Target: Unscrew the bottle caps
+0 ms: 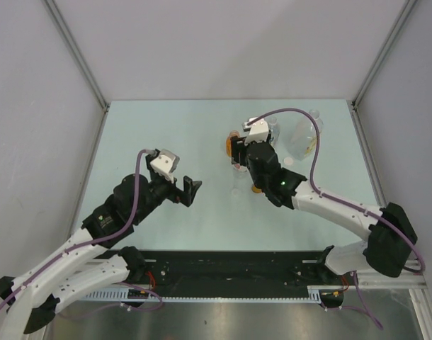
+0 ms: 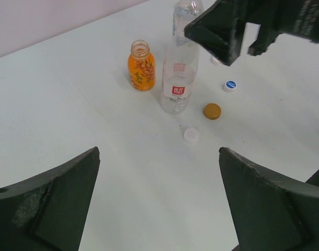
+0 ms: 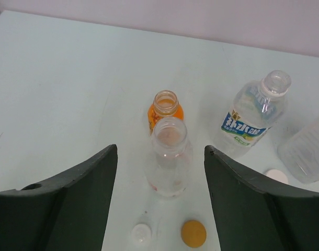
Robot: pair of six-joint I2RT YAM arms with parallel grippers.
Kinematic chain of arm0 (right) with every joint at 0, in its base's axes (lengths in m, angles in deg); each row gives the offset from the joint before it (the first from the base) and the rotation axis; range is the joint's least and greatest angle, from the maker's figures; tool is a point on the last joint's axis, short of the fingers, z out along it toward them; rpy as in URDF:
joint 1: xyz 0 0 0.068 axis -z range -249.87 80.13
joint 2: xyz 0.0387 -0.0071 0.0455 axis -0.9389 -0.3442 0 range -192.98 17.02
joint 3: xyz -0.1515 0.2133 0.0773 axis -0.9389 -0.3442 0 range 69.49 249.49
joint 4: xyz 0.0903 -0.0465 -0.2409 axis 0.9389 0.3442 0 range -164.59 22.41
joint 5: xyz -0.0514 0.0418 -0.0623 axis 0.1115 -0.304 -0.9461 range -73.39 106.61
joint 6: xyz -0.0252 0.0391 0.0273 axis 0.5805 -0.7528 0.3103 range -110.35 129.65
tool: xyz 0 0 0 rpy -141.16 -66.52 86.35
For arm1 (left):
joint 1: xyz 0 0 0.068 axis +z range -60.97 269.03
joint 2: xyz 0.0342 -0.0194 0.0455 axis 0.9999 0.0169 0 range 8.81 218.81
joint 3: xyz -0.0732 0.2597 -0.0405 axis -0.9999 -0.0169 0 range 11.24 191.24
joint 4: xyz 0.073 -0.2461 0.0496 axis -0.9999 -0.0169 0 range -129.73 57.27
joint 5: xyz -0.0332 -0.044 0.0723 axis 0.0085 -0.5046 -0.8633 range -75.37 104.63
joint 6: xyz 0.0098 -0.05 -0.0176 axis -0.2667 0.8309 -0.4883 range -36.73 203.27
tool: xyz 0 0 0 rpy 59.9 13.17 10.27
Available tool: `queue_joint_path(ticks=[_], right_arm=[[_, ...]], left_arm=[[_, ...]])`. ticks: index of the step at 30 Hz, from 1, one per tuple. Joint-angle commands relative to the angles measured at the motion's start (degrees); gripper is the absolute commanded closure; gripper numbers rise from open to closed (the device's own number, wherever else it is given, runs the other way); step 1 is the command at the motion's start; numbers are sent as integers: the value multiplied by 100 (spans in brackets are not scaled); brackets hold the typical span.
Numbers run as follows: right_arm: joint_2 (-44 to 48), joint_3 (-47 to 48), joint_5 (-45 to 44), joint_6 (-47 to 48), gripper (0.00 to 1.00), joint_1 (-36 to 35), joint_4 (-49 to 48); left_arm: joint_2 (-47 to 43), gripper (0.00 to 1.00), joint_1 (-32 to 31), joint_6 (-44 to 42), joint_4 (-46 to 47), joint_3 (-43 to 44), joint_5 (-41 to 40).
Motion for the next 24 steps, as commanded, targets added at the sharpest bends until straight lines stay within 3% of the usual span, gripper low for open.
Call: queue_joint_path(ticks=[1, 7, 10, 14, 16, 24], right_arm=[[1134, 17, -319, 20, 28, -271, 639], [2734, 25, -837, -120, 24, -491, 2062], [3368, 8, -1127, -313, 22, -500, 2890], [4062, -176, -1496, -603, 21, -491, 3620], [4301, -334, -1567, -709, 21, -482, 3946], [4944, -554, -1602, -1043, 21, -482, 4359]], left_arm=[[142, 0, -7, 126, 39, 219, -62], [687, 0, 177, 486, -49, 360, -160], [872, 0, 765, 880, -163, 421, 216], [933, 0, 2335, 1549, -84, 202, 1252], [1012, 0, 2768, 1856, -93, 158, 1519], [1162, 0, 2797, 2570, -234, 211, 1080]])
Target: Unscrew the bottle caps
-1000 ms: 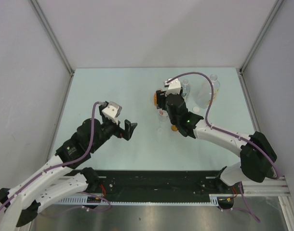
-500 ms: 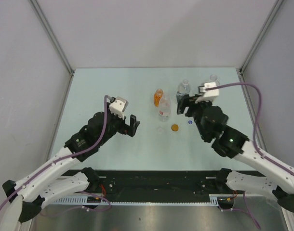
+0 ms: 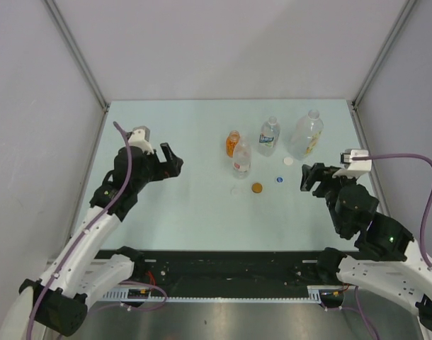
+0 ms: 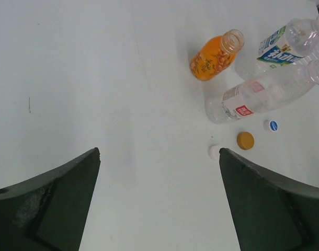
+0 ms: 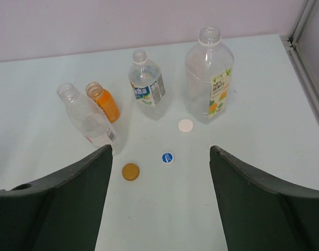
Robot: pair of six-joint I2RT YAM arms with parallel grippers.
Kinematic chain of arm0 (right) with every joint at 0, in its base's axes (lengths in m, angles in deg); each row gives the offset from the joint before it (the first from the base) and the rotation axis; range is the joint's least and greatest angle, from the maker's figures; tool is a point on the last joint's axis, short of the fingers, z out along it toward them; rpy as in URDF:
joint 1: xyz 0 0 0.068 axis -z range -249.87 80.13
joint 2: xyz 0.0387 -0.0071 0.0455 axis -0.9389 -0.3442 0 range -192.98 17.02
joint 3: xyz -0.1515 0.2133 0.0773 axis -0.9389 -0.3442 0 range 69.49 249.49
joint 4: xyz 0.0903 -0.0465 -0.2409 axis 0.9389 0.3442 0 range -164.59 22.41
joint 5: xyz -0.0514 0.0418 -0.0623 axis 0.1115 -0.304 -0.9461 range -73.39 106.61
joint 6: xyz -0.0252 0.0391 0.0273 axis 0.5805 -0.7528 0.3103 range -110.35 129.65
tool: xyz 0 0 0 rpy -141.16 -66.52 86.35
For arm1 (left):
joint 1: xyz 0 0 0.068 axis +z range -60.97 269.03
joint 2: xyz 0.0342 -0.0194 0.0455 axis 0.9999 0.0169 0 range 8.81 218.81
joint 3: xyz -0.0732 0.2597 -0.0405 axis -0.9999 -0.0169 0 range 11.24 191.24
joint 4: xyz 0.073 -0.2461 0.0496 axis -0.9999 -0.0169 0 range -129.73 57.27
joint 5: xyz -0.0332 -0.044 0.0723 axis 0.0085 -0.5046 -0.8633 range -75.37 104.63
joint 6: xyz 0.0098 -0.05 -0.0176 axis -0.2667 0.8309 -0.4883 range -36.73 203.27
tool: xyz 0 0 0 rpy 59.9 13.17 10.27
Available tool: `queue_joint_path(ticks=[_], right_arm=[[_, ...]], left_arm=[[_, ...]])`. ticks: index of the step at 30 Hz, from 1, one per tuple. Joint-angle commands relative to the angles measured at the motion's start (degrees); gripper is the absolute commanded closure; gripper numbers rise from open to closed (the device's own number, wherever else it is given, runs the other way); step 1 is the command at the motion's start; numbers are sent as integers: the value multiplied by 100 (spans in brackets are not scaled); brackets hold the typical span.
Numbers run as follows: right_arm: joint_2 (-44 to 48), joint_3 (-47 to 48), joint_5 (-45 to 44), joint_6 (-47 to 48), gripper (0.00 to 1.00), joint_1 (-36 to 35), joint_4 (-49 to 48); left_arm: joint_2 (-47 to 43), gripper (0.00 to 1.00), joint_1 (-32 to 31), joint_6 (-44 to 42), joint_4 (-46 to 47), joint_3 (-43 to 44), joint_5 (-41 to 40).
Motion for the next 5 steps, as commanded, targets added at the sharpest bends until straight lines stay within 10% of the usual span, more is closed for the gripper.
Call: queue_joint_path(ticks=[1, 5], right_arm=[[94, -4, -142, -259, 21, -14, 305], [41, -12, -107, -285, 21, -6, 279]], left_arm=[[-18, 0, 12, 620, 53, 27, 127], [-62, 0, 12, 647, 79, -43, 83]])
